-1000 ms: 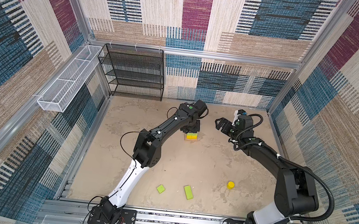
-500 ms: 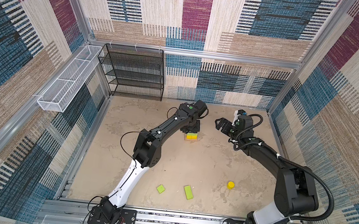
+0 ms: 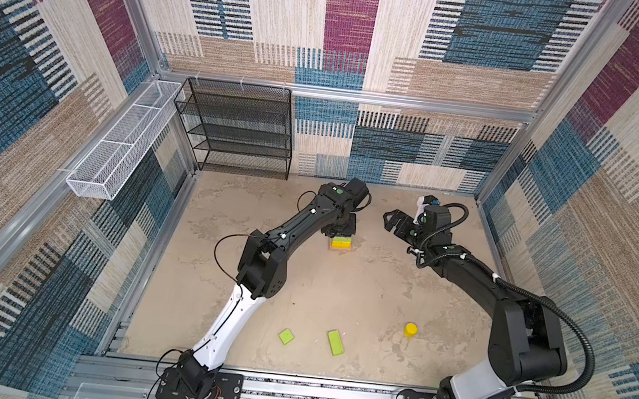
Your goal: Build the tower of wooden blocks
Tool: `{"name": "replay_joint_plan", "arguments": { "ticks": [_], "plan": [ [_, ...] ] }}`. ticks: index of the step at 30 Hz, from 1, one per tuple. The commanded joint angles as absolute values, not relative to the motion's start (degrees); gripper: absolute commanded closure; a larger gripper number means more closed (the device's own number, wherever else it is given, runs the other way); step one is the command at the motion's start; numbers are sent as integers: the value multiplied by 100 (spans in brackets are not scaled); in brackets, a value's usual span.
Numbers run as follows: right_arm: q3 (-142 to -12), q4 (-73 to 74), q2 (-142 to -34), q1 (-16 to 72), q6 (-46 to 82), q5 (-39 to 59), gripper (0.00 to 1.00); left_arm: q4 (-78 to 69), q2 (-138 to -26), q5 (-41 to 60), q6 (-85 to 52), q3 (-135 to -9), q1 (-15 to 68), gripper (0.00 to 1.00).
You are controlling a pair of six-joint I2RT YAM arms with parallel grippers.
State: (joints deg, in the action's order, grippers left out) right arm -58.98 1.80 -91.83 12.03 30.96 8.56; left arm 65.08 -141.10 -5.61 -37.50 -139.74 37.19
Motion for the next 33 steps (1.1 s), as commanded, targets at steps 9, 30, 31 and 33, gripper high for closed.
{"name": "replay_joint_plan", "arguments": {
  "ticks": [9, 30, 31, 33],
  "plan": [
    [-5928, 307, -9192, 1184, 3155, 923, 1, 6574, -14137, -582, -3887, -14023, 3718, 65],
    [-5906, 301, -9183, 1167, 3155, 940, 1, 6574, -14141, -607, -4008, -14001, 3718, 57],
    [-5906, 308, -9185, 1168, 3155, 933, 1, 6574, -14142, -614, -4011, -14005, 3718, 56],
    [-5897, 311, -9181, 1161, 3151, 935, 1, 6574, -14159, -627, -4017, -14033, 3718, 56]
  ]
}}
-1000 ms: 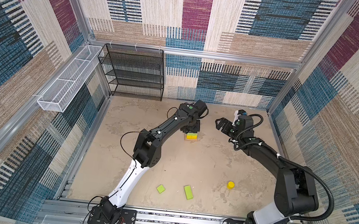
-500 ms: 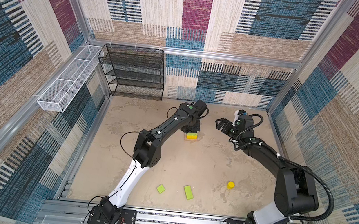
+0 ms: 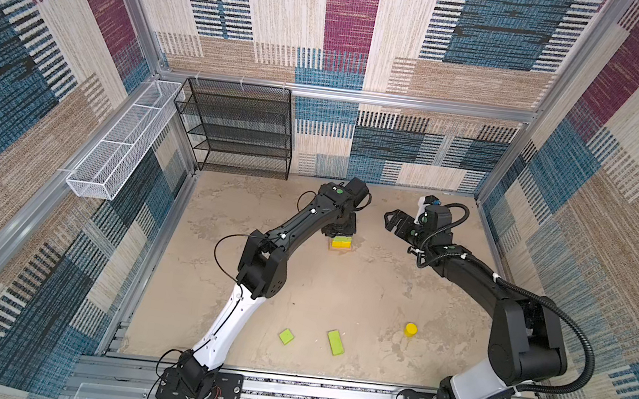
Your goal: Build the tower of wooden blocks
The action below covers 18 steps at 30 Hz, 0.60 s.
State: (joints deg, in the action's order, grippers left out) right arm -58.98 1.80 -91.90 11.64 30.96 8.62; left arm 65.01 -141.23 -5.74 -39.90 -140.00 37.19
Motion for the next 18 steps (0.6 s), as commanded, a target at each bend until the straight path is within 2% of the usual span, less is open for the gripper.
{"name": "replay_joint_plan", "arguments": {
  "ticks": [1, 7, 18],
  "plan": [
    [-5897, 306, -9181, 1160, 3157, 938, 1, 6574, -14170, -620, -4016, -14036, 3718, 56],
    [-5884, 321, -9185, 1151, 3173, 952, 1, 6570, -14160, -567, -4018, -14009, 3718, 61],
    [-5880, 343, -9193, 1149, 3193, 979, 1, 6574, -14109, -520, -4034, -13959, 3718, 61]
  ]
}}
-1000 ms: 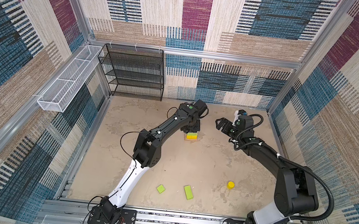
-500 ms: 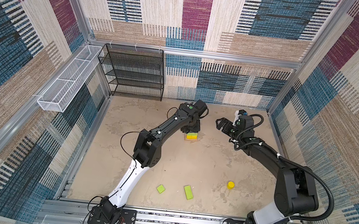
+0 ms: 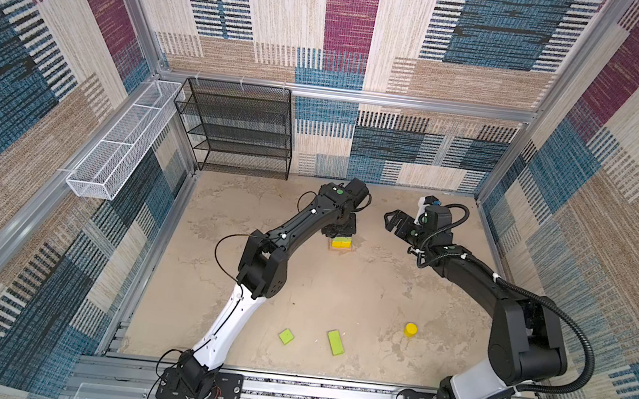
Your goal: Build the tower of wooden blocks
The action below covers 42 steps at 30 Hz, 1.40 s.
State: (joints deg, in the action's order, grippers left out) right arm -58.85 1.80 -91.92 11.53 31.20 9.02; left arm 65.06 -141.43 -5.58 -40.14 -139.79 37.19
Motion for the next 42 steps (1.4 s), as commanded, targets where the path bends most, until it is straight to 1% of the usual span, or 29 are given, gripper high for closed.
{"name": "replay_joint_plan", "arguments": {
  "ticks": [1, 7, 22, 26, 32, 42],
  "plan": [
    [-5878, 342, -9194, 1150, 3193, 985, 1, 6572, -14099, -523, -4032, -13945, 3718, 60],
    [-5874, 358, -9194, 1143, 3206, 1014, 1, 6574, -14047, -524, -4046, -13909, 3717, 58],
    [-5871, 356, -9173, 1142, 3217, 1031, 1, 6574, -13915, -583, -3996, -13921, 3718, 58],
    [-5877, 367, -9187, 1140, 3209, 1046, 1, 6573, -13977, -747, -3779, -14107, 3718, 57],
    [-5878, 358, -9185, 1134, 3186, 1020, 1, 6568, -14110, -699, -3410, -14367, 3719, 54],
    [-5867, 360, -9200, 1130, 3182, 1030, 1, 6574, -14204, -734, -3052, -14419, 3709, 53]
  ]
}}
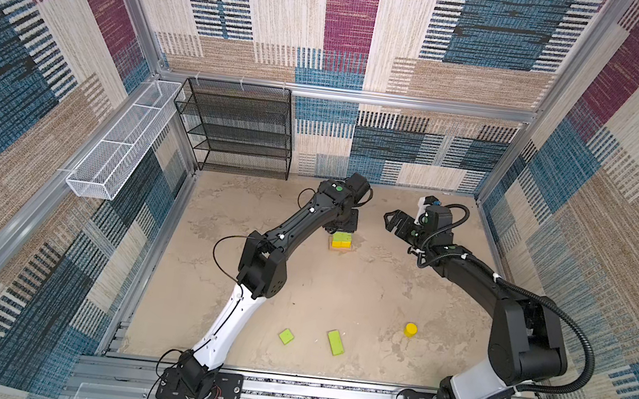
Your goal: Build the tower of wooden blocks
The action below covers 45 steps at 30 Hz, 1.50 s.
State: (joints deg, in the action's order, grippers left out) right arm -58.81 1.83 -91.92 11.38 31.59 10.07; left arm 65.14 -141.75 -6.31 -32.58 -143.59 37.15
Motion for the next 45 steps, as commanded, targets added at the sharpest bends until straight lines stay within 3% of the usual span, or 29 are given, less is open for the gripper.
{"name": "replay_joint_plan", "arguments": {
  "ticks": [1, 18, 29, 45],
  "plan": [
    [-5868, 360, -9198, 1121, 3182, 1035, 1, 6574, -14212, -745, -3032, -14423, 3709, 53],
    [-5856, 360, -9201, 1114, 3190, 1039, 1, 6574, -14369, -835, -2890, -14473, 3702, 52],
    [-5845, 361, -9196, 1103, 3190, 1046, 1, 6574, -14362, -861, -2988, -14423, 3700, 62],
    [-5843, 384, -9207, 1107, 3217, 1069, 1, 6570, -14272, -853, -3137, -14231, 3700, 63]
  ]
}}
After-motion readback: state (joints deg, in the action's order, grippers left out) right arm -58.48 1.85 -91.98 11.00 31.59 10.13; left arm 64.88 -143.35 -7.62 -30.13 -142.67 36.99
